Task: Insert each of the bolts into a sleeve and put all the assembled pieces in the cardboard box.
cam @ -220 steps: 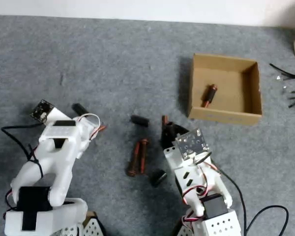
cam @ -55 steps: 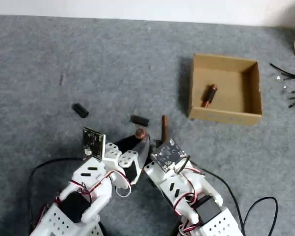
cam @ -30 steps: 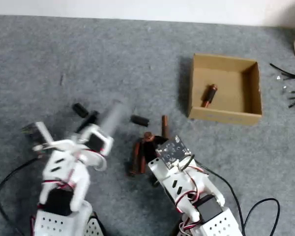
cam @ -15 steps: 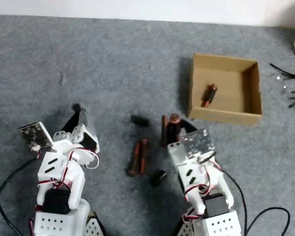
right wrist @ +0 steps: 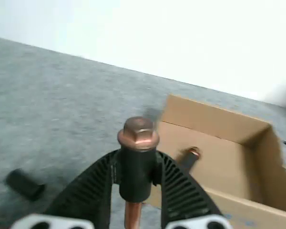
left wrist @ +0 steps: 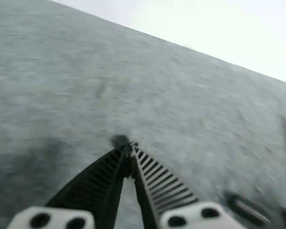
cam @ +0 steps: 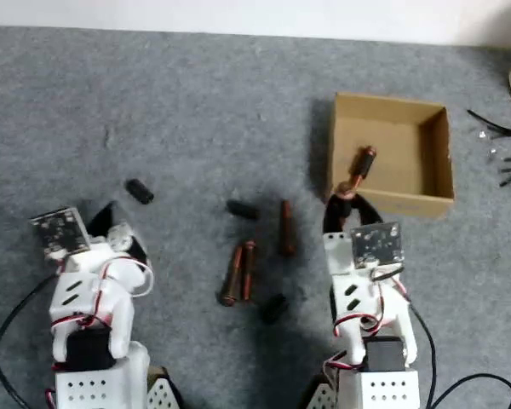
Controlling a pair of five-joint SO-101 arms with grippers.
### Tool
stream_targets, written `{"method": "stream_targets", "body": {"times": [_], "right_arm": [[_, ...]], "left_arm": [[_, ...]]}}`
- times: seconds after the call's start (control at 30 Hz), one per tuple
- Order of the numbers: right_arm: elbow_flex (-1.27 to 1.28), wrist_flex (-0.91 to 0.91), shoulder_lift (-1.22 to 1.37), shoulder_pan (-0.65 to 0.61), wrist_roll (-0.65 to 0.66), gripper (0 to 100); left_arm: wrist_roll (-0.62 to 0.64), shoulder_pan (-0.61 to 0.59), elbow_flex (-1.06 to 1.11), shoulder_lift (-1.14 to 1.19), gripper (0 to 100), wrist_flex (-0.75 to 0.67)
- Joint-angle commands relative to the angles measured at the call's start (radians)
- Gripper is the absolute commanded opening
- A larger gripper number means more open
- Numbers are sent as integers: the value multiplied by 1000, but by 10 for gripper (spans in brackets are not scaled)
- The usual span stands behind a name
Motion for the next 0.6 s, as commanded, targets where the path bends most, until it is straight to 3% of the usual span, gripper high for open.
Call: {"method": "stream_targets", "body": {"times": [0.0, 0.1, 0.27, 0.57], "right_arm": [[140, -41, -16, 50, 3, 6], [140, -45, -16, 48, 3, 6], [101, -122, -5, 50, 3, 6], [54, -234, 16, 45, 8, 6]], "left_arm": [[-8, -87, -50, -10, 11, 5], [-35, 25, -27, -7, 28, 8], [-290, 81, 22, -10, 112, 6], [-308, 81, 31, -10, 3, 6]]}}
